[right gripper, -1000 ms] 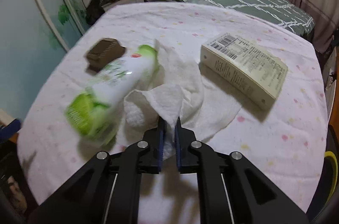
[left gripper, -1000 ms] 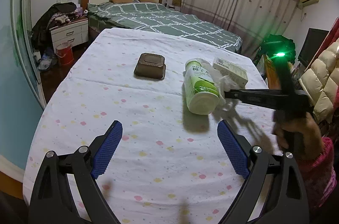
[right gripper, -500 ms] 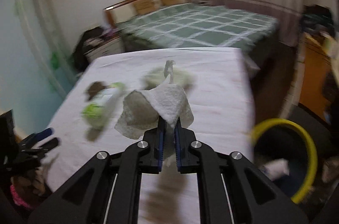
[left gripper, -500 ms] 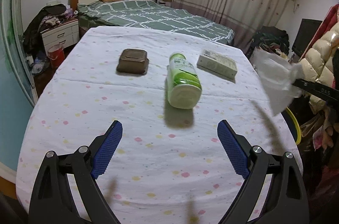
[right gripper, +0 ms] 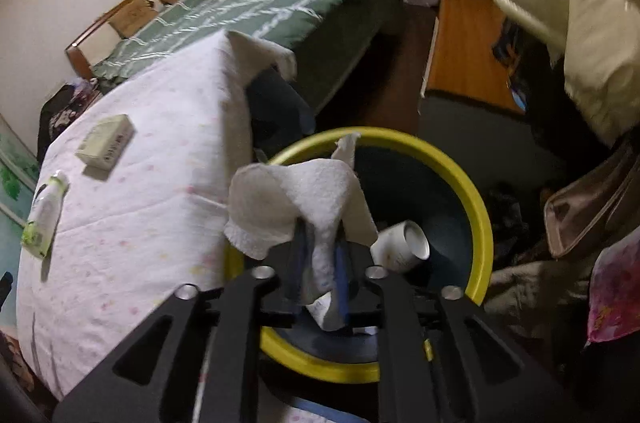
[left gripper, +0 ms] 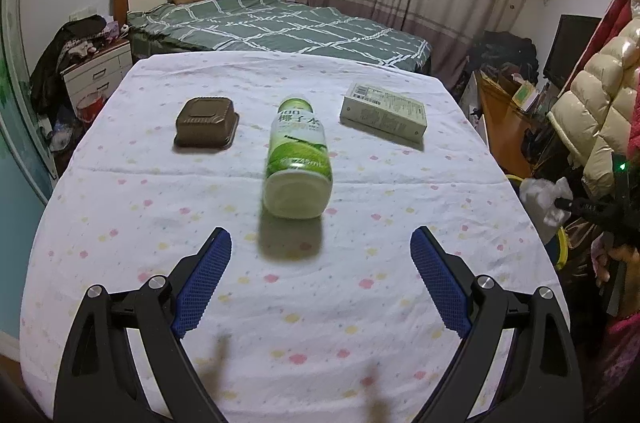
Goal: Collect trash
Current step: 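Carry the white towel into the yellow bin and open the right gripper, then grasp the green coconut water bottle with the left gripper and lift it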
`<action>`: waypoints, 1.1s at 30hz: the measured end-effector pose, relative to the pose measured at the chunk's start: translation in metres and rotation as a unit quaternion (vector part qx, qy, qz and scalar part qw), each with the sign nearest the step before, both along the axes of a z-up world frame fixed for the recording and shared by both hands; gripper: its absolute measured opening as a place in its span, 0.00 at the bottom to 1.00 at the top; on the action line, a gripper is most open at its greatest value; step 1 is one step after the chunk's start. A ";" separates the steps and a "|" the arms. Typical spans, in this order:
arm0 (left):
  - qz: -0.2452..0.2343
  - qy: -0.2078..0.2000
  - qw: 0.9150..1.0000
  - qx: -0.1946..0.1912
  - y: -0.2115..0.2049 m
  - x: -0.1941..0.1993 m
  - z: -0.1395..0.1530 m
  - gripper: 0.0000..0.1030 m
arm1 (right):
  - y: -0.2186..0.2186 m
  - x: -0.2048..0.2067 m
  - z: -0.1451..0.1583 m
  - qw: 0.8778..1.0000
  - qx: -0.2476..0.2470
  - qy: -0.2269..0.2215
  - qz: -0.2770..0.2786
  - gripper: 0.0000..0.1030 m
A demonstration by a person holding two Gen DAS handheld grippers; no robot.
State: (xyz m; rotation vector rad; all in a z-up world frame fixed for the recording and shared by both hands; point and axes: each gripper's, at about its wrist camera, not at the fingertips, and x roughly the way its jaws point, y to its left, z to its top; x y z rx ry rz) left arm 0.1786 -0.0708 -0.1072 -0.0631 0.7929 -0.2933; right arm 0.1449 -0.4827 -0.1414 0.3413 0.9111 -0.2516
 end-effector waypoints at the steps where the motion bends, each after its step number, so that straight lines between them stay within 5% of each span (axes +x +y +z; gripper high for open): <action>1: 0.000 0.002 1.000 0.003 -0.002 0.003 -0.001 0.87 | -0.001 -0.001 -0.003 1.000 0.000 0.001 -0.004 0.31; 9: -0.001 0.013 1.000 0.016 -0.013 0.028 -0.008 0.87 | -0.005 -0.012 0.004 1.000 -0.019 -0.016 -0.015 0.47; 20: 0.013 0.043 0.999 0.025 -0.014 0.079 -0.030 0.87 | 0.011 -0.006 0.002 1.000 -0.013 -0.021 0.009 0.48; 33: 0.024 0.052 0.998 0.028 -0.021 0.102 -0.047 0.54 | 0.018 -0.001 -0.008 1.000 -0.003 -0.011 0.018 0.48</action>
